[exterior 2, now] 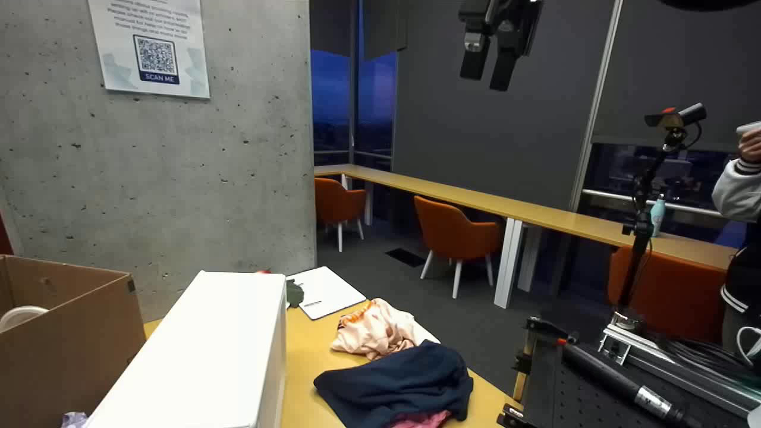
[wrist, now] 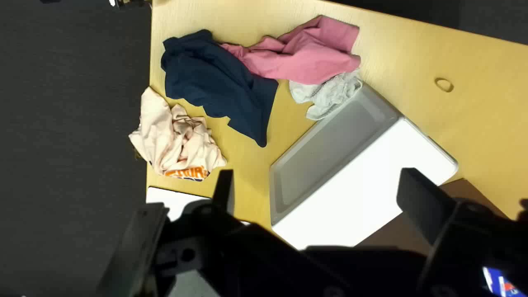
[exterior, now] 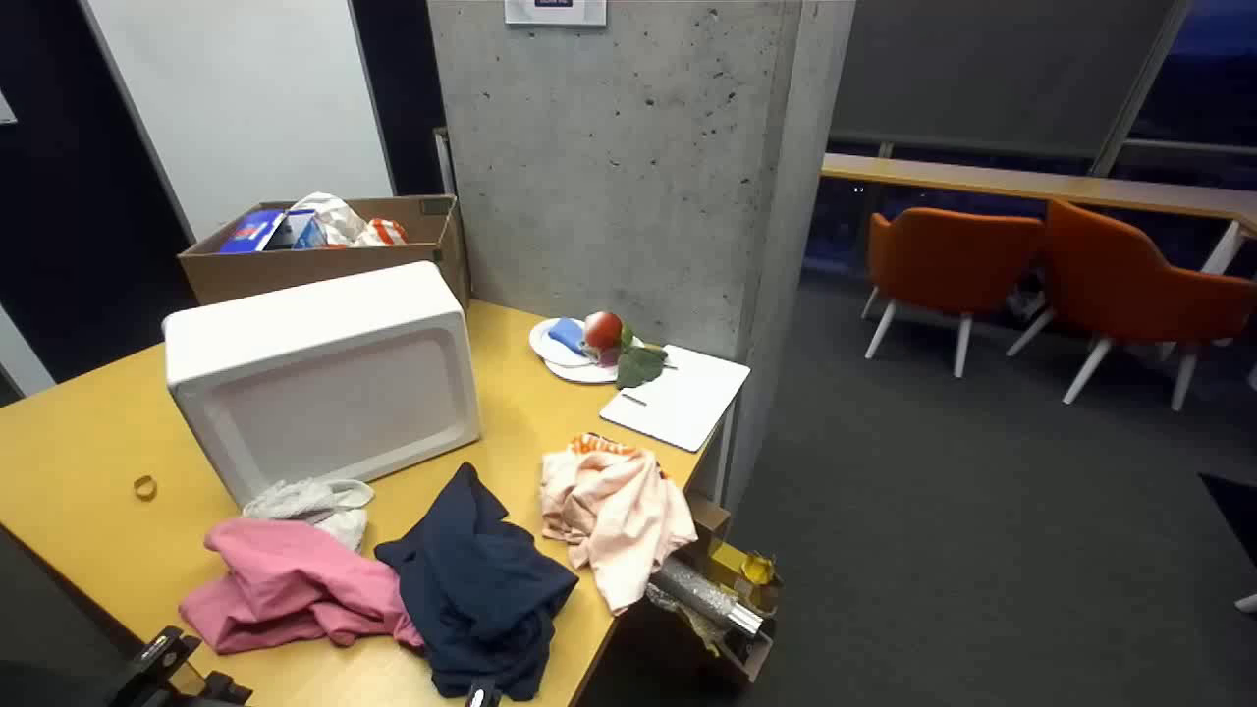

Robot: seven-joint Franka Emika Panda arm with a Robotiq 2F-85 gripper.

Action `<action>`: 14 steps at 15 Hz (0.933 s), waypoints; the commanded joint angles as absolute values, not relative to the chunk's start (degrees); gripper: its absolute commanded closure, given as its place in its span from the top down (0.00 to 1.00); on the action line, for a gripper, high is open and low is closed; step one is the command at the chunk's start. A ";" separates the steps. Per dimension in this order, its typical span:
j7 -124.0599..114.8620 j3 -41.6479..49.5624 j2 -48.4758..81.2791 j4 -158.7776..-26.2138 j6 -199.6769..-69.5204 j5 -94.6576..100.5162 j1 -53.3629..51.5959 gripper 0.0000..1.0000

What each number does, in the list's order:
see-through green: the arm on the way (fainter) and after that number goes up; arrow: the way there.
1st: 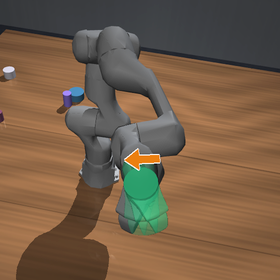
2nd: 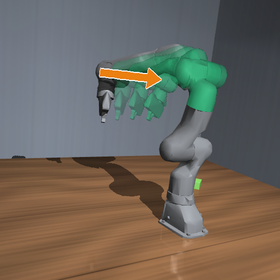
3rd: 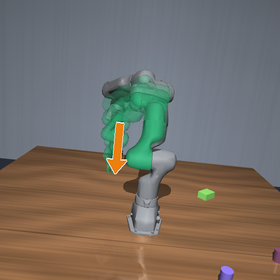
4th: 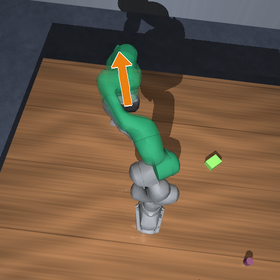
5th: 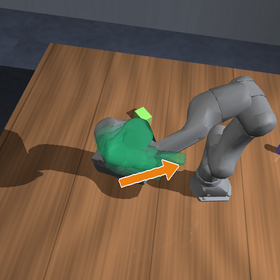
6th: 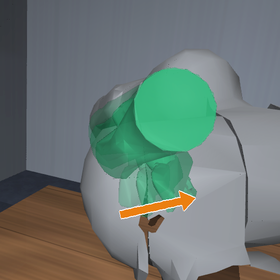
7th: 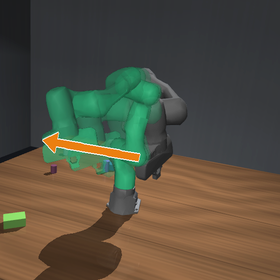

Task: Put the blue cloth on the white box

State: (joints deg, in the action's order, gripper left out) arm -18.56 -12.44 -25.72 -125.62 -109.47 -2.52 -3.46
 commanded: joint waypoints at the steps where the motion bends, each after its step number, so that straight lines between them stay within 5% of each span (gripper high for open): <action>1: -18.75 -11.99 -25.63 -125.45 -109.35 -2.27 -4.01 1.00; 8: -19.71 -11.90 -26.33 -127.61 -113.17 0.03 -2.75 1.00; 14: -17.45 -7.87 -21.32 -137.97 -136.17 4.10 0.30 1.00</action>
